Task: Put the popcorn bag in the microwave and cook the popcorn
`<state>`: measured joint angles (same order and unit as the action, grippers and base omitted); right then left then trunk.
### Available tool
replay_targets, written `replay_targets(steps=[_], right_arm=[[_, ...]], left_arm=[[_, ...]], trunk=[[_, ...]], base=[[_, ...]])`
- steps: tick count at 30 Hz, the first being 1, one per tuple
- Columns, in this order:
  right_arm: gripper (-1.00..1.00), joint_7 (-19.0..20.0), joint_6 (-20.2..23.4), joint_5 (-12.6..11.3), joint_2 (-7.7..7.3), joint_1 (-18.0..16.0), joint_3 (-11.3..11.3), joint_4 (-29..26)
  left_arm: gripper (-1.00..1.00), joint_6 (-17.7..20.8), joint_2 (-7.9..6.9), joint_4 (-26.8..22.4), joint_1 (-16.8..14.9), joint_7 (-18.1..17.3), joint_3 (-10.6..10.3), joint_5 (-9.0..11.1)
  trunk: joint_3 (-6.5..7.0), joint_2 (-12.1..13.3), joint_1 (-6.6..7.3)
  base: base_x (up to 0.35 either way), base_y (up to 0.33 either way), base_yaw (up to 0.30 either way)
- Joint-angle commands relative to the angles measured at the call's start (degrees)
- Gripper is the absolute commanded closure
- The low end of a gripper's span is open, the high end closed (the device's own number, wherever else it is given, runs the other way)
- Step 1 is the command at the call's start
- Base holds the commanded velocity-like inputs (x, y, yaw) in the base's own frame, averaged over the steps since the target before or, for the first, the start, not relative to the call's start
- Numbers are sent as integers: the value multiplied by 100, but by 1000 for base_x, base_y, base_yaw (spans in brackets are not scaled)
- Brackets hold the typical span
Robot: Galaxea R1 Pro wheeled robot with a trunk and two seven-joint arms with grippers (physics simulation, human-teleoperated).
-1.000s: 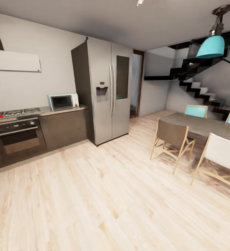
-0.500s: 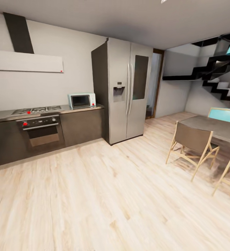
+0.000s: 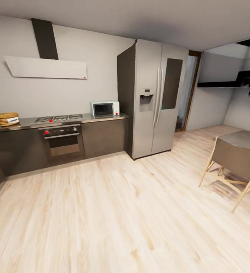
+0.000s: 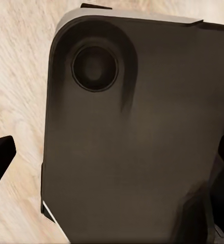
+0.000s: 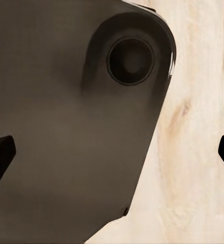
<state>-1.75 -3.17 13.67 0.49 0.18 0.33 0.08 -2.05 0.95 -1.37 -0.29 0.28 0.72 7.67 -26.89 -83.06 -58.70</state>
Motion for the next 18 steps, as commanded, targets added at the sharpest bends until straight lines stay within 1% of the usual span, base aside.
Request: replay_targets(steps=[1,4,8,10,18], right_arm=[[-100,-18,-20,30,-2,0,-2,1],[-100,-17,-33,23,-5,0,-10,1],[-100,-10,-35,38,-7,0,-7,1],[-100,-15,-27,39,1,0,-6,1],[-100,-10,-19,34,-10,0,-6,1]], left_arm=[[-100,-12,1,5,-3,10,2,50],[-100,151,1,6,-5,19,2,68],[-100,241,1,5,-3,25,1,335],[-100,252,1,5,-4,25,-5,387],[-100,335,1,5,-3,29,-19,399]], trunk=[[-5,-2,-3],[-5,-2,-3],[-5,-2,-3],[-5,-2,-3],[-5,-2,-3]], base=[[321,0,16],[322,0,4],[322,0,0],[323,0,0],[323,0,0]])
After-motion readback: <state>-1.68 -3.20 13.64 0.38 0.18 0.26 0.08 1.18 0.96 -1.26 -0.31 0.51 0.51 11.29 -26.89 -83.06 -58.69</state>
